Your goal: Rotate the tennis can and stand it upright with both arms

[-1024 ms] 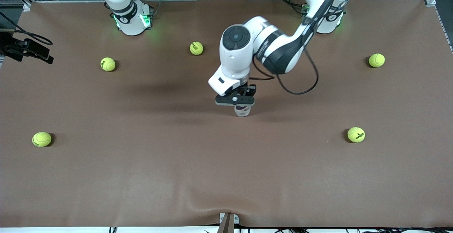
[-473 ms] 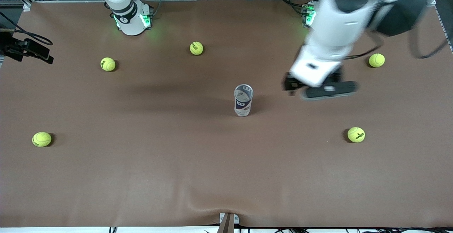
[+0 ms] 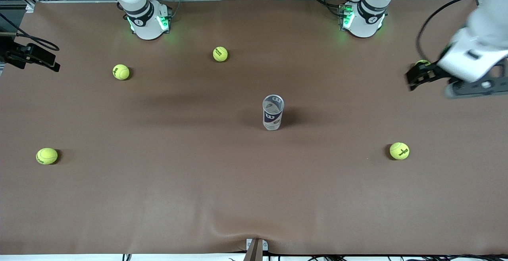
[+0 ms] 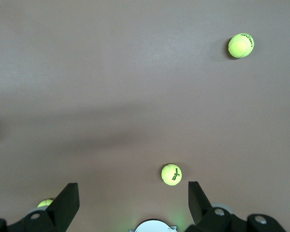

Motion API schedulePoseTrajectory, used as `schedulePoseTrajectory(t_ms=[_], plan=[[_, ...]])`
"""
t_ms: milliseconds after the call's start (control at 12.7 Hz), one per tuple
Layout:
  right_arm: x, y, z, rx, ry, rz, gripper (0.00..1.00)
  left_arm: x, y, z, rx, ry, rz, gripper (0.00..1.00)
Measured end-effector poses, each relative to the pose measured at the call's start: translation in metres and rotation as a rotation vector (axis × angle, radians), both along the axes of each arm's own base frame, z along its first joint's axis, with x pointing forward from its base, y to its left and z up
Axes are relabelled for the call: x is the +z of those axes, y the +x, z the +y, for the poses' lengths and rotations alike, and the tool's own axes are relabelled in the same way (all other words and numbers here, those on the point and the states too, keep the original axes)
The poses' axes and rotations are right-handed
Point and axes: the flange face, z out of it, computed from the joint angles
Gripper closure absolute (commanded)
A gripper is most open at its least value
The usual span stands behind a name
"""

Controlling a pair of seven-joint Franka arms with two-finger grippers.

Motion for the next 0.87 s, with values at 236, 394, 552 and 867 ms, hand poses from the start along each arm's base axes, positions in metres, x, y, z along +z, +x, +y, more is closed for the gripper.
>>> schedulePoseTrajectory(t_ms=[236,394,552,867], plan=[[0.000,0.000,0.000,0.000,0.000,0.000,0.00,-0.004,-0.034,0.024,-0.005,-0.026,0.036,0.00],[0.000,0.000,0.000,0.000,0.000,0.000,0.00,-0.008,-0.056,0.018,-0.014,-0.014,0.045,0.00],[0.000,0.000,0.000,0.000,0.000,0.000,0.00,-0.011,-0.066,0.018,-0.012,-0.011,0.047,0.00],[0.000,0.000,0.000,0.000,0.000,0.000,0.00,-0.018,-0.067,0.020,-0.006,-0.020,0.058,0.00]])
